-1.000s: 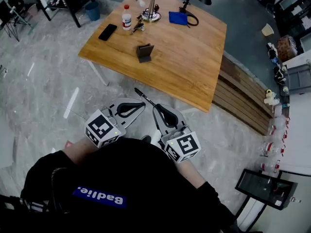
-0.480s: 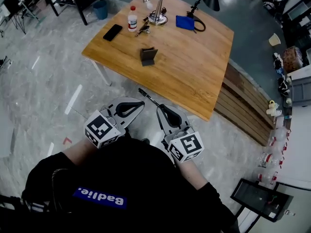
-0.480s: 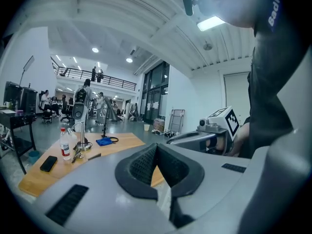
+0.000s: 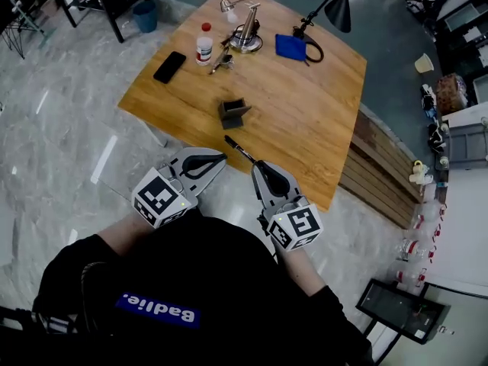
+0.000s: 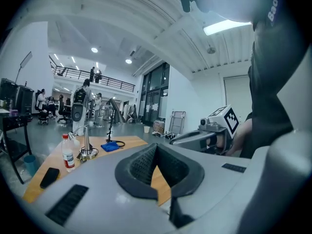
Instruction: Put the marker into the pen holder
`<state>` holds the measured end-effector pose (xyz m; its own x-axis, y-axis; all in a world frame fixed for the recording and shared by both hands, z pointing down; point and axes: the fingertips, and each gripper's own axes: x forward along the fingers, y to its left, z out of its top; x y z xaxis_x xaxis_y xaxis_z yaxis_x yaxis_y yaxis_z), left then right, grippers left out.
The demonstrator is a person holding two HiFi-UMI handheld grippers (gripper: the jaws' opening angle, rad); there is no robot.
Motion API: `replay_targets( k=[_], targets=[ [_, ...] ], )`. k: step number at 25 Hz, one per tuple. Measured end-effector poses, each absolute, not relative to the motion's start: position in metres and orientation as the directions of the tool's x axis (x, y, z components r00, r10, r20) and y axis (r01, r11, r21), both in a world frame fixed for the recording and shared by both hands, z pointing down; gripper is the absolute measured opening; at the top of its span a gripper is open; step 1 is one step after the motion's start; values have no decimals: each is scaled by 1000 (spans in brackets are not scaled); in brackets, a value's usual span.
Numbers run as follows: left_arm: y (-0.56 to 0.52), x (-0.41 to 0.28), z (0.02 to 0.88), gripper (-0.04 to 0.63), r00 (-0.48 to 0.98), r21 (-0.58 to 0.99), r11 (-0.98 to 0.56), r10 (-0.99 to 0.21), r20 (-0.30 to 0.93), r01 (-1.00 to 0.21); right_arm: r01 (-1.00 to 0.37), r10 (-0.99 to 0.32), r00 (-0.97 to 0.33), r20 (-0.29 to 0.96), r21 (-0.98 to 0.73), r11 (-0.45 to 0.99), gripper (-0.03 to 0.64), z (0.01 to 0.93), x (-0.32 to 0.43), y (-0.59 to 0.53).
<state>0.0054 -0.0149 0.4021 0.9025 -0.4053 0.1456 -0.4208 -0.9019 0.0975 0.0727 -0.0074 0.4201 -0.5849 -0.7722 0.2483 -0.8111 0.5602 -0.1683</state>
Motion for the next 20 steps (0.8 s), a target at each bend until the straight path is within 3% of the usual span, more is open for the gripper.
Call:
replay_targets(
  k=[10,20],
  targets=[
    [-97,-13,415,9,925,111,-926,-340,167,-360,-847,-794,-530,296,-148,510,40,429,59,-90],
    [-128,-7,420,9,888,113,-888,-422,182,-445,-791,-694,-603,393,-181,585,40,453,92,-159]
  ],
)
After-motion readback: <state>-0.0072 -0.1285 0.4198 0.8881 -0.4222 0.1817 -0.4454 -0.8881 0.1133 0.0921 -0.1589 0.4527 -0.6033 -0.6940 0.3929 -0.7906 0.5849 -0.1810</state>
